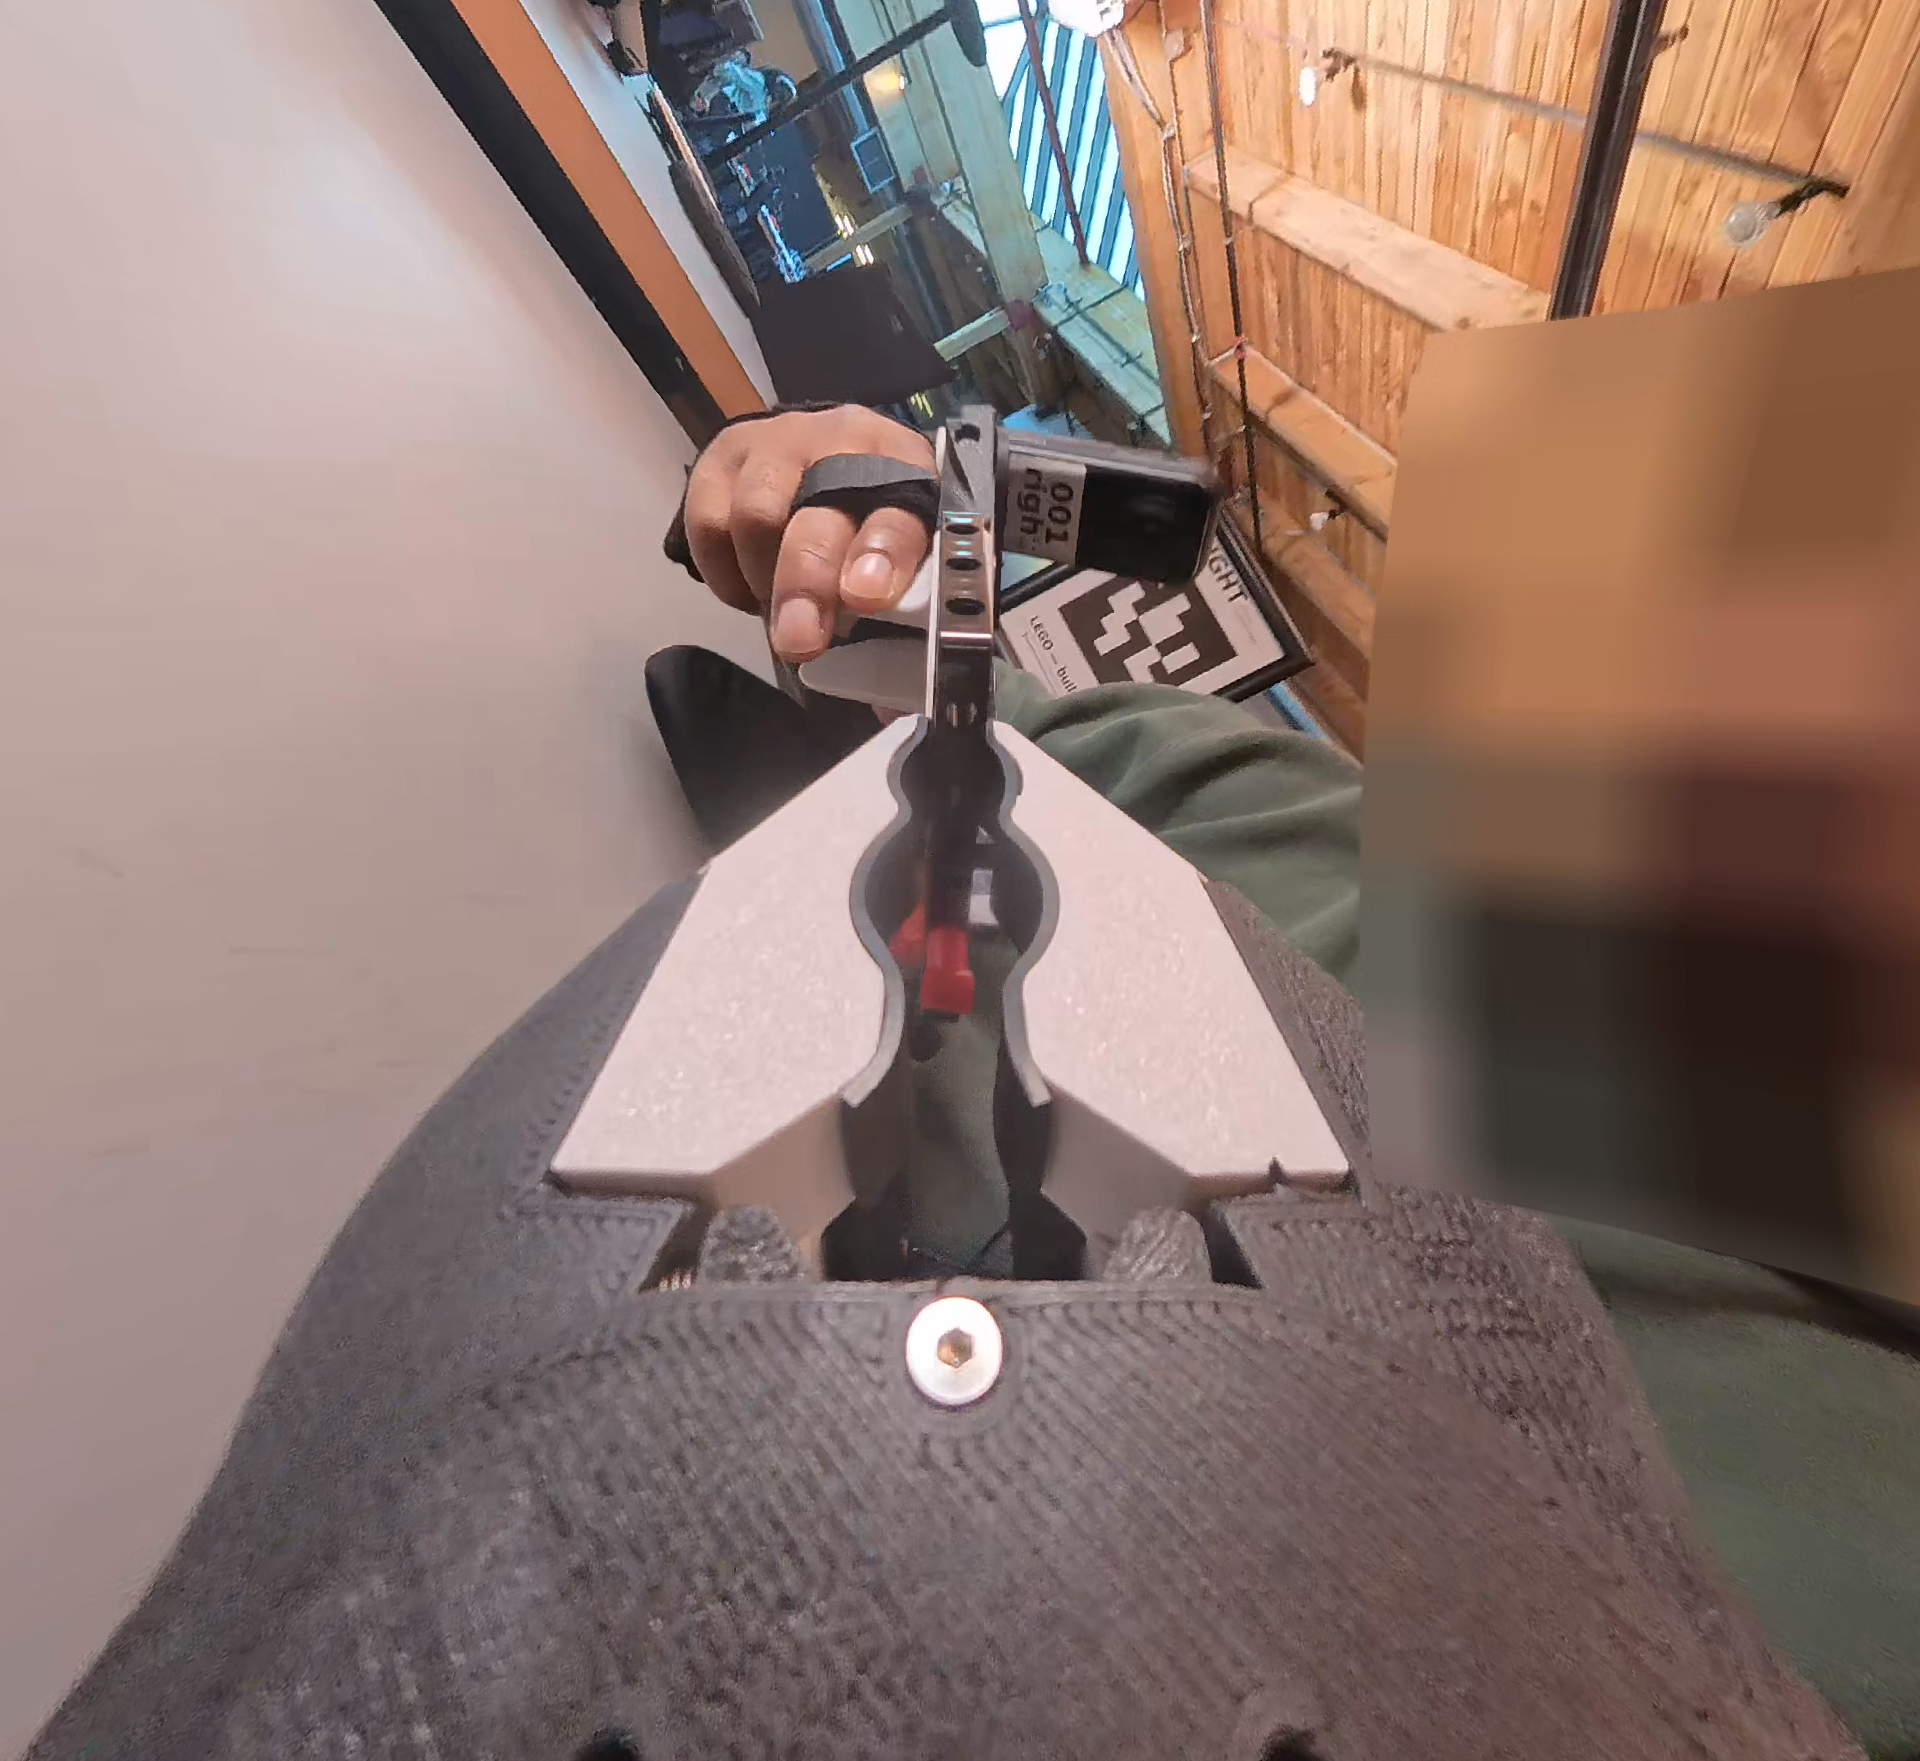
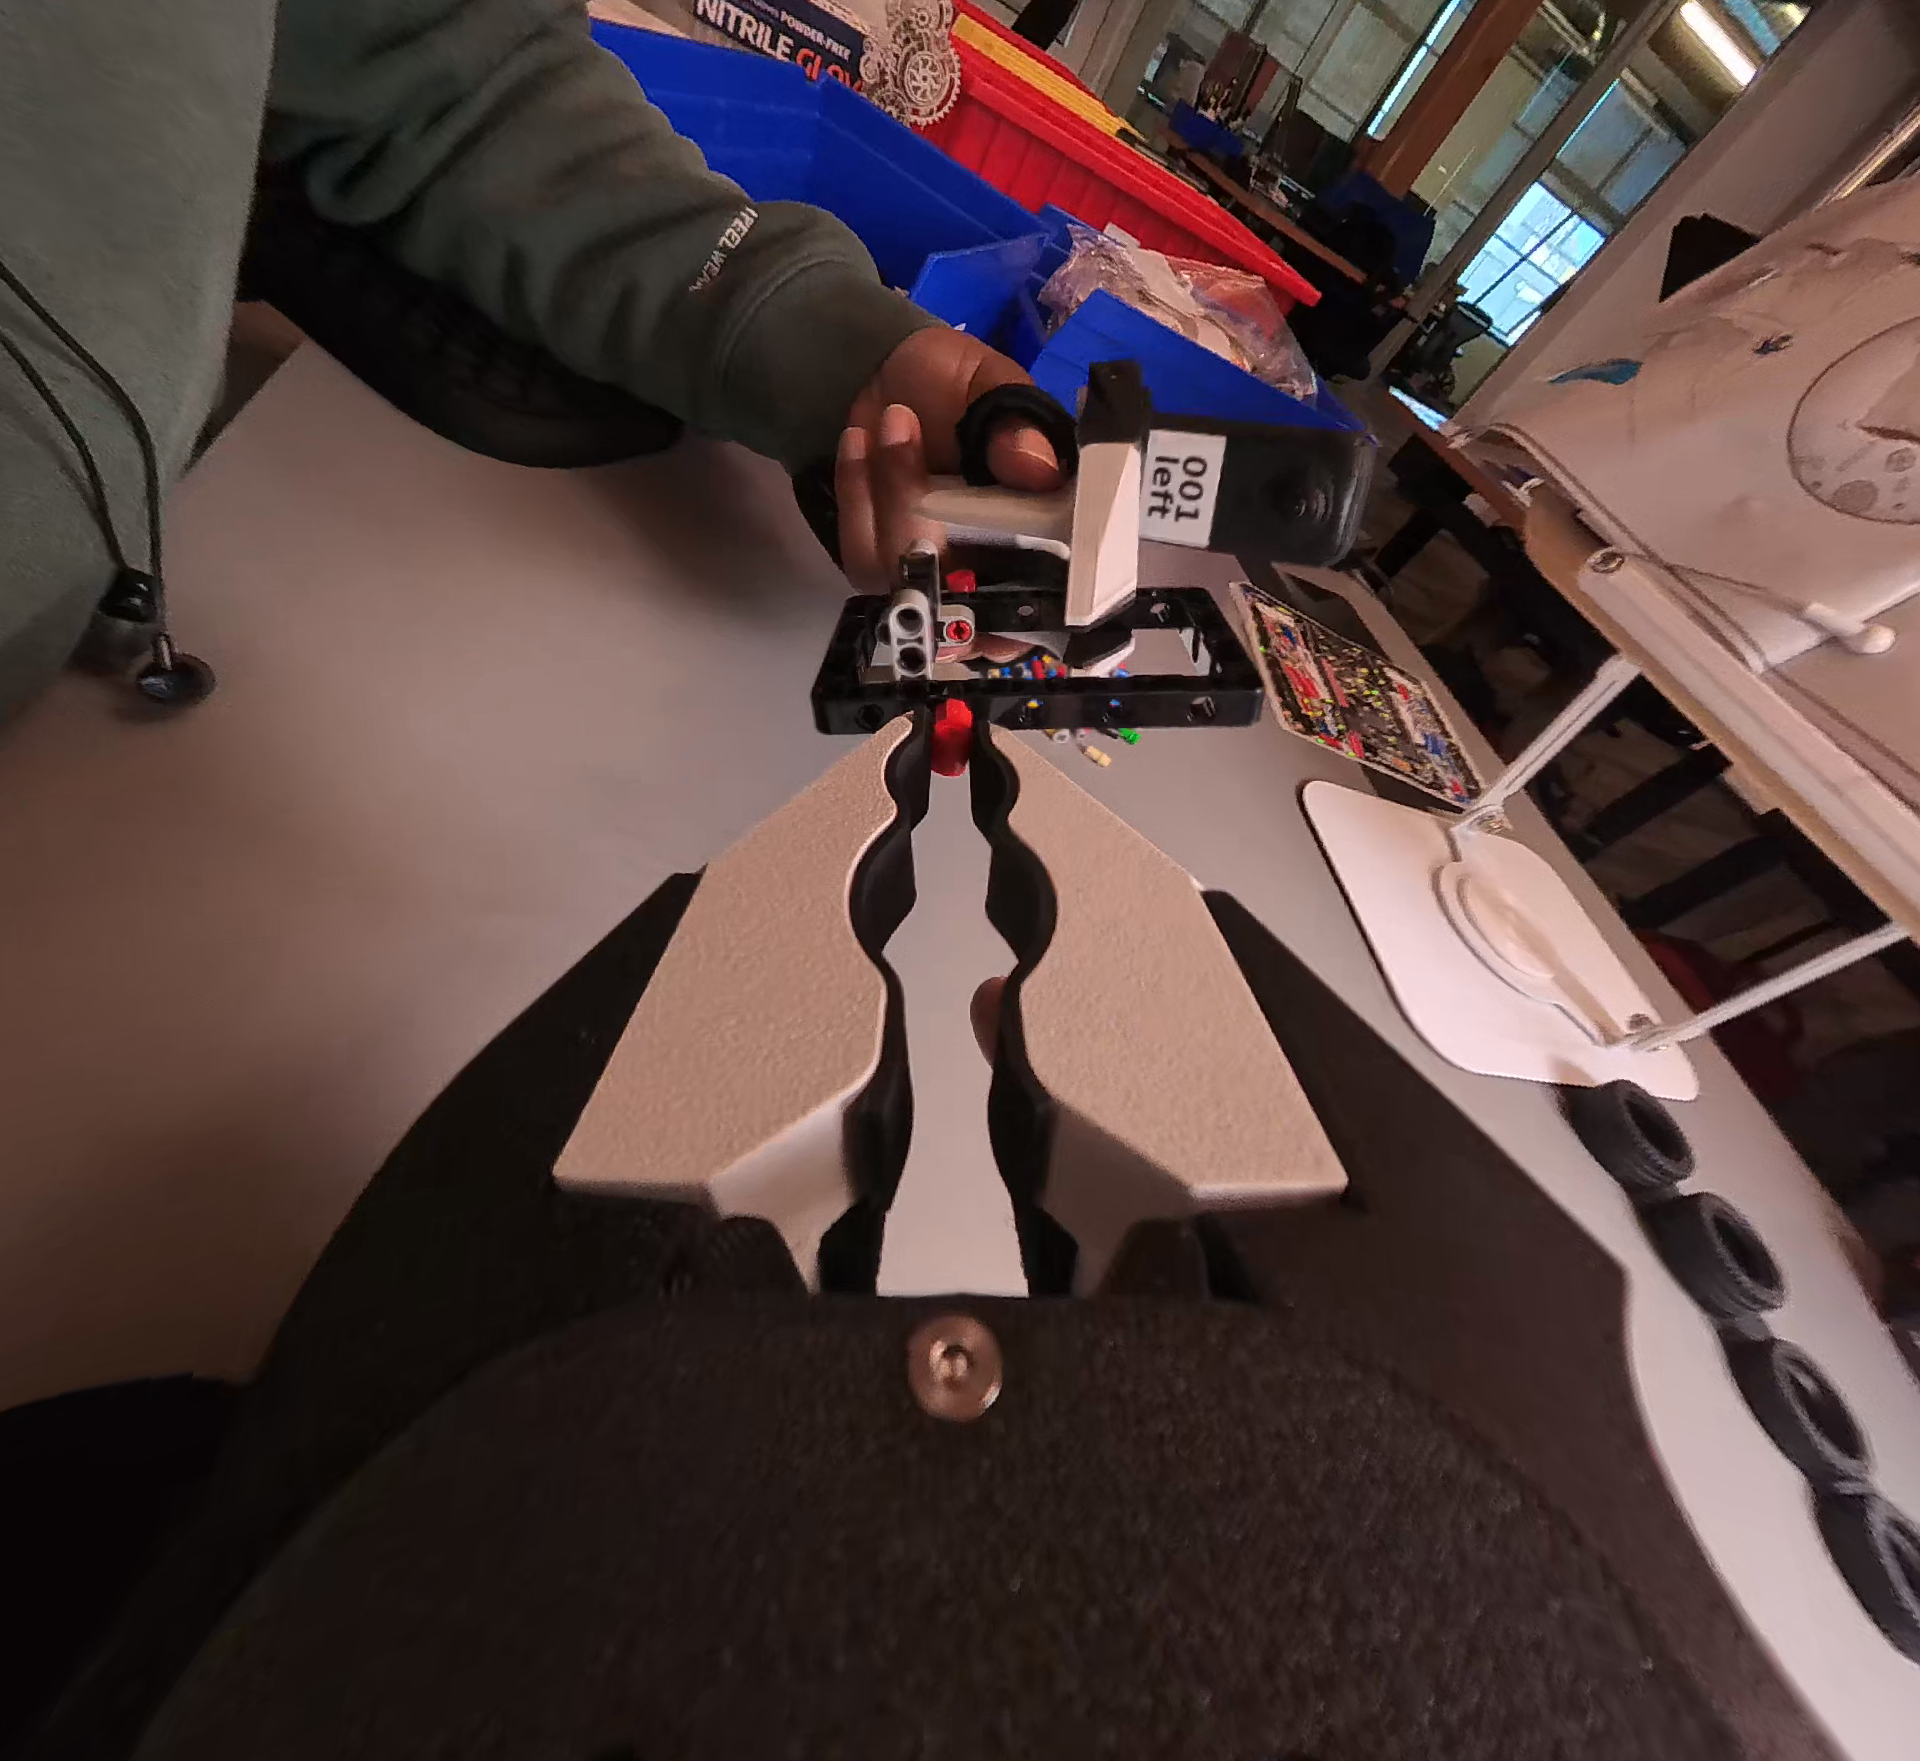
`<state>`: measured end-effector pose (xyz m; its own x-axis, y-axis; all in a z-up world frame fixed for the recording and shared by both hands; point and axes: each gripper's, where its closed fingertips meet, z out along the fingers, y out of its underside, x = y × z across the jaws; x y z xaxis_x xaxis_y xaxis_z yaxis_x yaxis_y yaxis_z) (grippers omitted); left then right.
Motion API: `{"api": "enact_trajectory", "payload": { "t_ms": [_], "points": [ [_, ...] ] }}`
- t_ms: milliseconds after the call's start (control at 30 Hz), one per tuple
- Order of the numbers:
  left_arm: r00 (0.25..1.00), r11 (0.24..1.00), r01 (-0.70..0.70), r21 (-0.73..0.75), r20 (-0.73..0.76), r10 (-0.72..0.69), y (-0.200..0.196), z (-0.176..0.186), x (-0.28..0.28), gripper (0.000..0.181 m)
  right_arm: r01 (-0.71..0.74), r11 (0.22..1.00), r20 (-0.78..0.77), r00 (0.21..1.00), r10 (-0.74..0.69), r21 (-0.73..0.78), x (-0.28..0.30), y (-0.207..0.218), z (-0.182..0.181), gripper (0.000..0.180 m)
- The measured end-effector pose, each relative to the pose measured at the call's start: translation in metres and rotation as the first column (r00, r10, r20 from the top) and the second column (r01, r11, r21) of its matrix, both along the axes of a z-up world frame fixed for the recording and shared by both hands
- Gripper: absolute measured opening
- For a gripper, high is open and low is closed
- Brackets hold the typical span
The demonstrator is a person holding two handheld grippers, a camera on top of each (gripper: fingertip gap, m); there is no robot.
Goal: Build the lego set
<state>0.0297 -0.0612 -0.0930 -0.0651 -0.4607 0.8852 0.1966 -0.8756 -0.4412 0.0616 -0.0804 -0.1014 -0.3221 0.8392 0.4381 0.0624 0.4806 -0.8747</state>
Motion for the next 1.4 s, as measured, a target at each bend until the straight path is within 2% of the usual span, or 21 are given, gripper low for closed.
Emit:
{"api": "enact_trajectory", "payload": {
  "t_ms": [300,433,767,900,967,1033,1067,1167,1233,1300,1400],
  "points": [
    [0.998,0.998,-0.011,-0.064,0.055,0.015,0.006,-0.002,-0.002,0.006,0.018,0.98,-0.002,1.0,-0.018,0.199,-0.002,0.001,0.001,0.005],
    [0.998,0.997,-0.02,-0.071,0.059,0.024,0.008,-0.003,-0.002,0.006,0.023,0.973,0.002,1.0,-0.024,0.229,-0.002,0.002,0.0,0.005],
    [0.995,0.995,-0.085,-0.05,0.045,0.087,0.015,-0.001,-0.006,0.006,0.041,0.999,-0.012,0.999,-0.041,0.034,-0.006,0.011,0.001,0.005],
    [0.986,0.985,-0.159,-0.063,0.038,0.161,0.026,-0.006,-0.013,0.006,0.094,0.992,0.043,0.995,-0.091,-0.085,-0.009,0.026,-0.007,0.008],
    [0.964,0.962,-0.262,-0.077,0.022,0.264,0.04,-0.011,-0.027,0.005,0.165,0.967,0.127,0.982,-0.142,-0.193,-0.006,0.041,-0.015,0.033],
    [0.925,0.921,-0.379,-0.091,-0.017,0.379,0.054,-0.02,-0.044,0.005,0.264,0.921,0.145,0.962,-0.231,-0.287,-0.005,0.052,-0.016,0.035],
    [0.899,0.894,-0.438,-0.095,-0.042,0.436,0.06,-0.025,-0.052,0.005,0.351,0.883,0.201,0.933,-0.3,-0.312,-0.006,0.058,-0.024,0.035],
    [0.802,0.796,-0.597,-0.098,-0.089,0.591,0.074,-0.037,-0.069,0.005,0.56,0.755,0.401,0.813,-0.423,-0.341,-0.015,0.054,-0.055,0.054],
    [0.739,0.733,-0.674,-0.09,-0.108,0.665,0.078,-0.041,-0.072,0.005,0.617,0.706,0.422,0.775,-0.471,-0.347,-0.029,0.051,-0.06,0.068],
    [0.706,0.7,-0.708,-0.094,-0.101,0.701,0.077,-0.039,-0.067,0.005,0.664,0.684,0.42,0.737,-0.53,-0.302,-0.043,0.056,-0.063,0.076],
    [0.695,0.692,-0.718,-0.073,-0.097,0.712,0.07,-0.033,-0.051,0.006,0.699,0.657,0.414,0.706,-0.574,-0.283,-0.059,0.069,-0.062,0.074]
  ]
}}
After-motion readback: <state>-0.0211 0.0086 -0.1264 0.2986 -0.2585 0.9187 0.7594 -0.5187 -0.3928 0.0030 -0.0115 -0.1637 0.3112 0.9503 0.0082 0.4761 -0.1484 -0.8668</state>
